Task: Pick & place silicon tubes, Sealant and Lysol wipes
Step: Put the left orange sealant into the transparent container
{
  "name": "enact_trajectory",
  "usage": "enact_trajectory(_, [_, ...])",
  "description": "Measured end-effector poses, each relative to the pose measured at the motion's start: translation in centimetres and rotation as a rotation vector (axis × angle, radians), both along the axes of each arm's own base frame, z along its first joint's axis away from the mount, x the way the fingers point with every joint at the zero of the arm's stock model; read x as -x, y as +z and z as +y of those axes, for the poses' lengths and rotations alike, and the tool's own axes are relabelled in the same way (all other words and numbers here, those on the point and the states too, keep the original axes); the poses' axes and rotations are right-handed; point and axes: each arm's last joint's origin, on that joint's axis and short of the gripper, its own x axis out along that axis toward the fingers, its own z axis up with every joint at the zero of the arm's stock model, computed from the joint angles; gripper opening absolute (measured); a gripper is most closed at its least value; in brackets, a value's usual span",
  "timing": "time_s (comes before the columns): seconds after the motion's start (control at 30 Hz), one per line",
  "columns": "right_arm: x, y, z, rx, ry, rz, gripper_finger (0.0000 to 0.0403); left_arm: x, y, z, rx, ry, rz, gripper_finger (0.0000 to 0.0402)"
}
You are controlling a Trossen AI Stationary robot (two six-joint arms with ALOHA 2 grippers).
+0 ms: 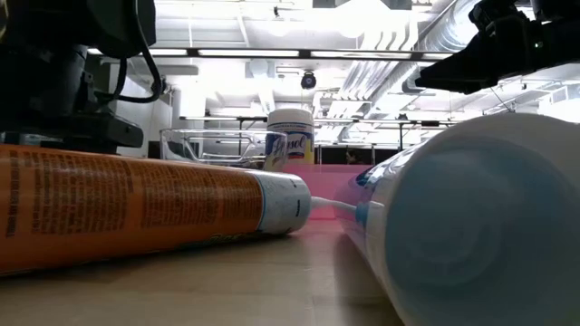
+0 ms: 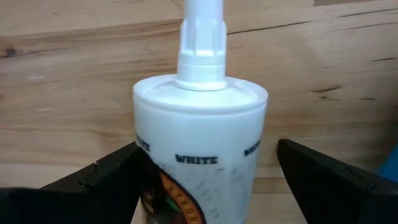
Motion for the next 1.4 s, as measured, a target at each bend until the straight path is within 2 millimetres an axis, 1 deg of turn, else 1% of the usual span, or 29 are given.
enact_trajectory(0.1, [0.00,0.00,0.00,0.000,0.000,0.000,0.0321,0.01,0.00,0.01,-0.006,-0.003,-0.001,0.0346])
enact_trajectory(0.2, [0.00,0.00,0.00,0.000,0.000,0.000,0.0321,0.07,-0.01,0.04,-0.010,-0.004,0.007,0.0333])
enact_trajectory(0.47, [0.00,0.00,0.00,0.000,0.000,0.000,0.0321,0.26,-0.04,0.16,-0.027,-0.006,0.024,0.0254])
enact_trajectory(0.53, [0.00,0.00,0.00,0.000,0.000,0.000,0.0321,0.27,-0.05,0.18,-0.032,-0.029,0.024,0.0234])
enact_trajectory(0.67, [0.00,0.00,0.00,0.000,0.000,0.000,0.0321,0.53,-0.06,0.31,-0.047,-0.057,0.047,0.0207])
enact_trajectory(0.8, [0.00,0.00,0.00,0.000,0.000,0.000,0.0321,0.54,-0.07,0.35,-0.056,-0.068,0.044,0.0203])
enact_trajectory(1.0, [0.00,0.00,0.00,0.000,0.000,0.000,0.0321,0.50,-0.08,0.33,-0.048,-0.169,0.039,0.0201])
enact_trajectory(1.2, [0.00,0.00,0.00,0.000,0.000,0.000,0.0321,0.50,-0.10,0.27,-0.029,-0.228,0.040,0.0201])
enact_trajectory(1.4, [0.00,0.00,0.00,0.000,0.000,0.000,0.0321,0.22,-0.10,-0.12,0.043,-0.346,0.011,0.0201])
